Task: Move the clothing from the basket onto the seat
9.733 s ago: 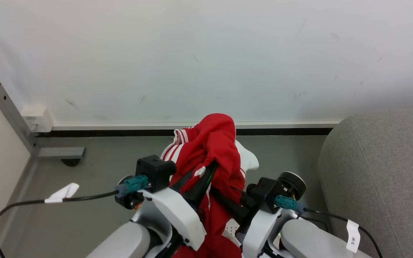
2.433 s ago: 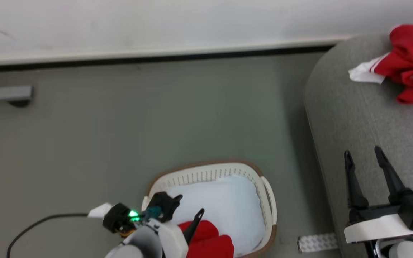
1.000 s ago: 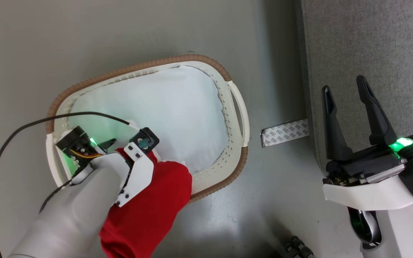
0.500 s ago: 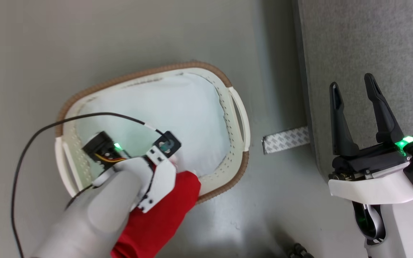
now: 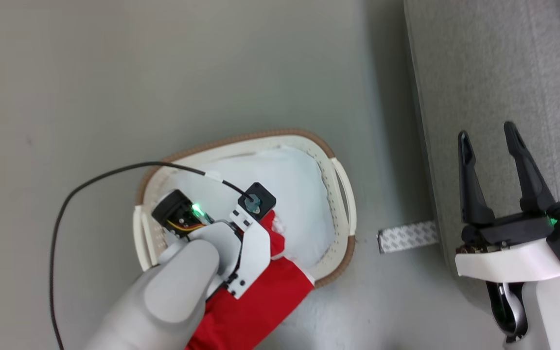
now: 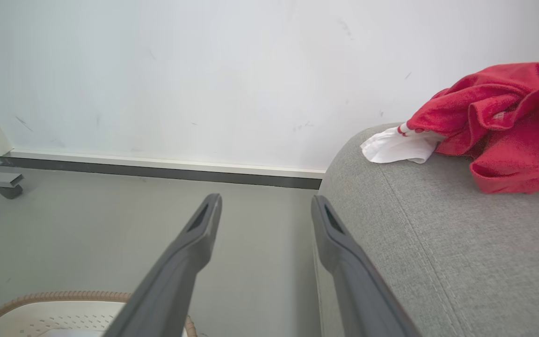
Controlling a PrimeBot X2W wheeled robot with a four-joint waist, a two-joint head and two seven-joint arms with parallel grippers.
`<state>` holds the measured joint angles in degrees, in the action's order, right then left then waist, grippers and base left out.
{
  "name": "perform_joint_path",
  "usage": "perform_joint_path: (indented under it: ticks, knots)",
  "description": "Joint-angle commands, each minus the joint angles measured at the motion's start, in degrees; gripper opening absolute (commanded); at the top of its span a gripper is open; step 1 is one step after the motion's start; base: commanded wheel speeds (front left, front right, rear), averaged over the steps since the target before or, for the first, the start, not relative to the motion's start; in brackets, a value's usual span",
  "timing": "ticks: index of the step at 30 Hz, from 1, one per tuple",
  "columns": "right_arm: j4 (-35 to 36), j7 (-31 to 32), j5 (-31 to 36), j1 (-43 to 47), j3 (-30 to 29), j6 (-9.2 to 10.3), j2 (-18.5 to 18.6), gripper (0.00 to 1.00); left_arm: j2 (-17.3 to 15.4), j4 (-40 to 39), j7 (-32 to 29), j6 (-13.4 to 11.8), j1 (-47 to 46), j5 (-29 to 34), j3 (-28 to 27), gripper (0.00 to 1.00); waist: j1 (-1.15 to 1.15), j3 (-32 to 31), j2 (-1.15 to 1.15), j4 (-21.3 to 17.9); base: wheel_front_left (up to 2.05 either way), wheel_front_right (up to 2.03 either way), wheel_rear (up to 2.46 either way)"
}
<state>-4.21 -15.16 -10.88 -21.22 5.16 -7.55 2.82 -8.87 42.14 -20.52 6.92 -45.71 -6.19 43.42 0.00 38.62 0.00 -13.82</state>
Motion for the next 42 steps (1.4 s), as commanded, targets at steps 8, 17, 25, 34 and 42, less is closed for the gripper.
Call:
perform_joint_path:
  ticks: [8, 17, 25, 34, 42]
  knots:
    - [-2.8, 0.0, 1.5, 4.4, -2.6, 0.13, 0.2, 1.00, 2.3, -1.7, 5.3, -1.3, 3.3, -5.7, -3.2, 0.00, 0.00, -12.3, 0.00, 4.0, 0.00, 0.00, 0.00]
    - [-6.4, 0.0, 3.3, 9.6, -5.0, 0.13, 0.2, 1.00, 2.9, -9.2, 8.6, -3.4, 8.2, -11.9, -7.5, 0.00, 0.00, -23.5, 0.00, 8.4, 0.00, 0.00, 0.00]
    - [-9.3, 0.0, 3.6, 12.6, -5.8, 0.13, 0.2, 1.00, 1.9, -19.6, 10.0, -6.2, 11.9, -15.7, -11.6, 0.00, 0.00, -30.4, 0.00, 10.3, 0.00, 0.00, 0.00]
    - [-12.7, 0.0, 3.3, 16.3, -6.3, 0.13, 0.2, 1.00, 0.0, -33.1, 12.6, -11.0, 15.1, -18.1, -16.9, 0.00, 0.00, -36.4, 0.00, 11.1, 0.00, 0.00, 0.00]
    - [-14.6, 0.0, 2.3, 18.0, -4.5, 0.13, 0.2, 1.00, -2.0, -37.8, 14.1, -12.4, 16.7, -18.1, -18.7, 0.00, 0.00, -39.2, 0.00, 10.5, 0.00, 0.00, 0.00]
